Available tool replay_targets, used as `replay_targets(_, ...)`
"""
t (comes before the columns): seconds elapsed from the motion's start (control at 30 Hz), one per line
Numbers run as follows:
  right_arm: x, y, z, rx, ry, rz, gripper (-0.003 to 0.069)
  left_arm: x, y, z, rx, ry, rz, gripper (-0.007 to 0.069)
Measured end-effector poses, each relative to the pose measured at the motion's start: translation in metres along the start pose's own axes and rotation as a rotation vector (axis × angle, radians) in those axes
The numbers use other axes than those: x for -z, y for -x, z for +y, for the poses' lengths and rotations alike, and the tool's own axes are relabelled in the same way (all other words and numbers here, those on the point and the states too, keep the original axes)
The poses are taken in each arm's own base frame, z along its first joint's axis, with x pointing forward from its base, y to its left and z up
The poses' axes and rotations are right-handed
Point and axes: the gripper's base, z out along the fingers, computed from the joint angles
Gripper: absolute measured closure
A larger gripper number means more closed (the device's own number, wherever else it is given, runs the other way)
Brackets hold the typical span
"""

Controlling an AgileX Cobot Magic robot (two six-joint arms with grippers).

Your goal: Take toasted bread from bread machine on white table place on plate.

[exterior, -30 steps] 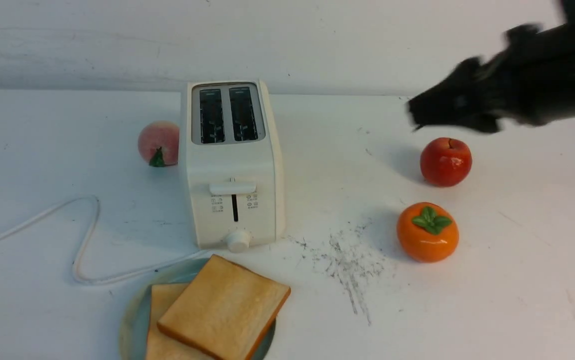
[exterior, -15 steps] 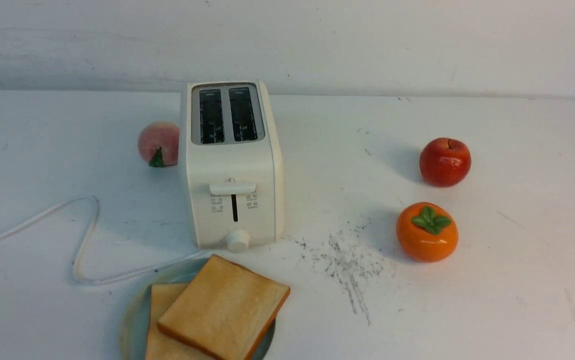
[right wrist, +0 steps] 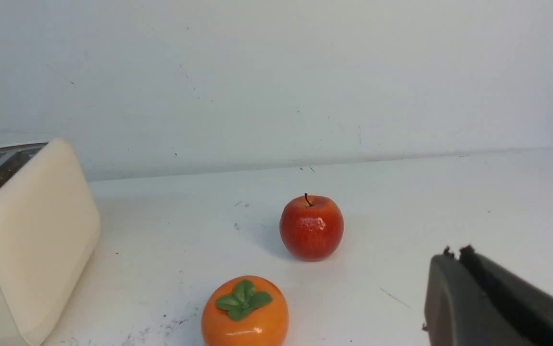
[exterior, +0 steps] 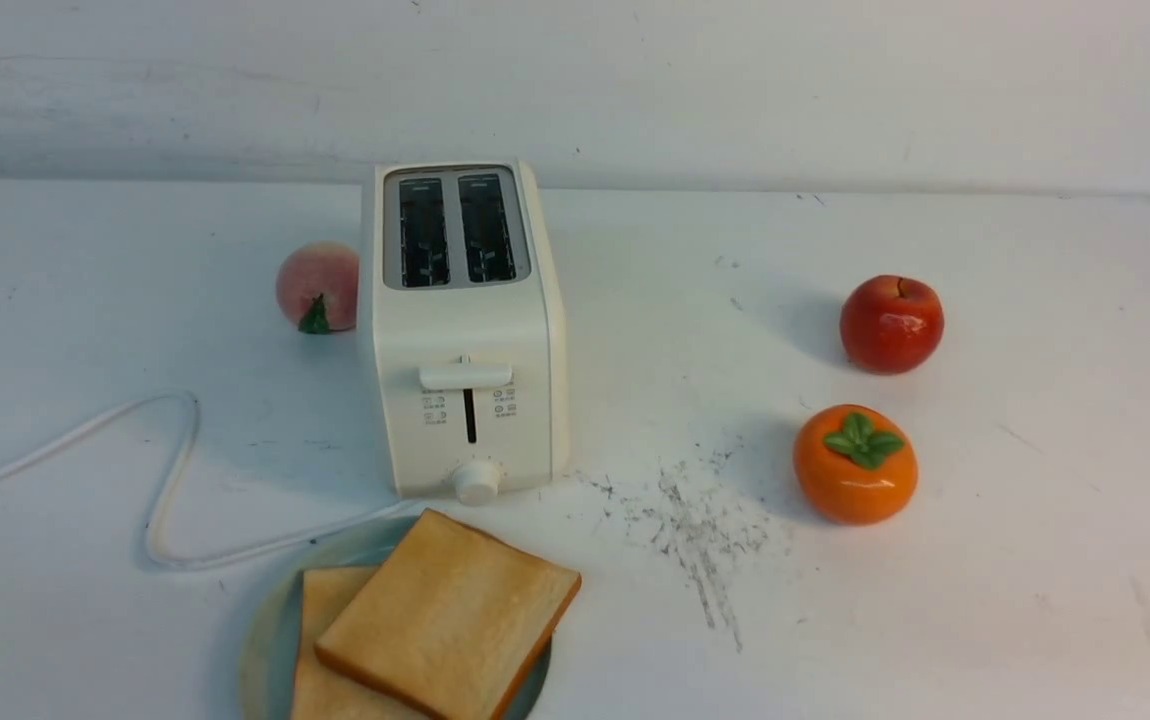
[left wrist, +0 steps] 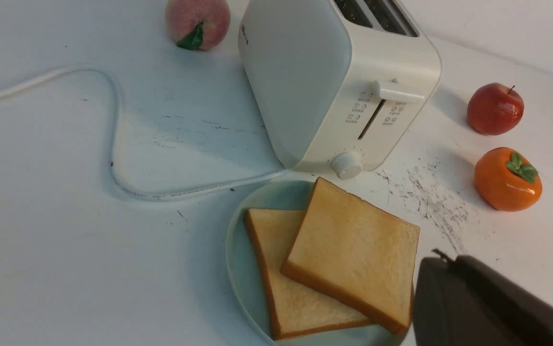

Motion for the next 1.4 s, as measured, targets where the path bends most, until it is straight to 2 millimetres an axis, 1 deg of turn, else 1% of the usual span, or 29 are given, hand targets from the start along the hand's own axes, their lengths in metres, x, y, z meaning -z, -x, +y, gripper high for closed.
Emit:
replay_targets(0.73, 0.000, 0.000, 0.000, 0.003, -0.001, -0.005, 0.0642, 0.000, -0.001, 0.001, -0.015, 0.014, 0.011, 0.0635)
replay_targets(0.83, 0.000, 0.000, 0.000, 0.003, -0.001, -0.005, 0.0638, -0.003, -0.004, 0.005, -0.025, 0.016, -0.024, 0.0631)
replay_targets(0.93, 0.000, 0.000, 0.000, 0.003, -0.001, -0.005, 0.0635, -0.008, -0.015, 0.014, -0.047, 0.016, -0.112, 0.0628)
replay_targets(0.97, 0.000, 0.000, 0.000, 0.003, -0.001, -0.005, 0.0634, -0.009, -0.018, 0.015, -0.049, 0.019, -0.110, 0.0628)
replay_targets(1.07, 0.000, 0.000, 0.000, 0.003, -0.001, -0.005, 0.0629, -0.020, -0.048, 0.035, -0.088, 0.013, -0.240, 0.0626)
replay_targets(1.1, 0.000, 0.000, 0.000, 0.003, -0.001, -0.005, 0.0627, -0.025, -0.059, 0.042, -0.098, 0.019, -0.247, 0.0625)
replay_targets(1.13, 0.000, 0.000, 0.000, 0.003, -0.001, -0.005, 0.0627, -0.026, -0.060, 0.043, -0.100, 0.018, -0.257, 0.0624)
replay_targets(1.17, 0.000, 0.000, 0.000, 0.003, -0.001, -0.005, 0.0626, -0.031, -0.071, 0.049, -0.109, 0.024, -0.262, 0.0624)
replay_targets(1.23, 0.000, 0.000, 0.000, 0.003, -0.001, -0.005, 0.0626, -0.040, -0.087, 0.058, -0.124, 0.046, -0.229, 0.0623)
replay_targets(1.27, 0.000, 0.000, 0.000, 0.003, -0.001, -0.006, 0.0622, -0.043, -0.095, 0.062, -0.133, 0.066, -0.182, 0.0622)
replay_targets(1.4, 0.001, 0.001, 0.000, 0.004, -0.001, -0.006, 0.0617, -0.045, -0.107, 0.068, -0.140, 0.109, -0.071, 0.0619)
